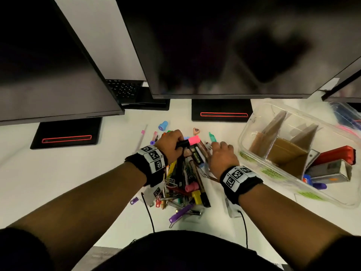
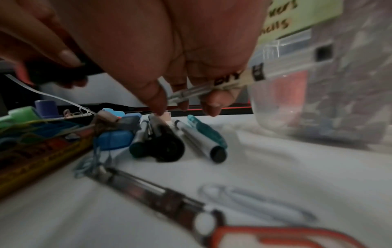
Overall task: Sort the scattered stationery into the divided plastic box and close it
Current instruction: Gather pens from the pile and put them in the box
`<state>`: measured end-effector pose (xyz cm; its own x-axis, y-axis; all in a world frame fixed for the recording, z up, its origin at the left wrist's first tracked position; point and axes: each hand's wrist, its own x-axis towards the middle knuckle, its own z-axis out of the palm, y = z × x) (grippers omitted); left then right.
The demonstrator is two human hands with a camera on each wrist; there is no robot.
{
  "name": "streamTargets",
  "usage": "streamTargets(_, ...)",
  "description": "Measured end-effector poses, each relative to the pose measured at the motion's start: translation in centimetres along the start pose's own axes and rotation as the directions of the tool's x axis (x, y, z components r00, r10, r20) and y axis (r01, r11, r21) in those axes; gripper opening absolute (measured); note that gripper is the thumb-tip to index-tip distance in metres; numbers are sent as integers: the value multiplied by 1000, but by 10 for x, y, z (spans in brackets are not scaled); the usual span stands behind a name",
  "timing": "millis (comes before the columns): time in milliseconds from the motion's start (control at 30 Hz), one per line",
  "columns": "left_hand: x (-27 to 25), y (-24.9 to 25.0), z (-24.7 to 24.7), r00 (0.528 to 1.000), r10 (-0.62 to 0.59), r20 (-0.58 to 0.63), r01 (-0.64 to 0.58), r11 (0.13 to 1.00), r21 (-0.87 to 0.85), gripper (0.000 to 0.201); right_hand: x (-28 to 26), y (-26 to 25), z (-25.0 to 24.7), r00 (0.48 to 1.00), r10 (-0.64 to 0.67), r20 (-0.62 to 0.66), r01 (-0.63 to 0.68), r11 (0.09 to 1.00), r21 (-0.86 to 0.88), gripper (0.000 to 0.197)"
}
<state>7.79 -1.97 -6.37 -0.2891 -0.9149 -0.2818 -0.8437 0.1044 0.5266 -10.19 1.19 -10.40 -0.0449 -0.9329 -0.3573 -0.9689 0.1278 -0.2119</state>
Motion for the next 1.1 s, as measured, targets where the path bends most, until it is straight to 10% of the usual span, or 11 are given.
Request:
streamTargets(300, -9, -64, -18, 913, -406, -36, 406, 914, -22, 26, 17, -24, 7, 997, 81, 5, -81, 994, 69, 74)
streamTargets(633, 5, -52, -11, 970, -239, -42, 242, 956, 163, 24, 18, -38, 11, 998, 66, -24, -66, 998, 15, 84)
streamTargets(1100, 25, -11, 24, 982, -151, 110, 107, 938, 329, 33, 21, -19, 6, 986, 166, 34, -167, 985, 40, 39)
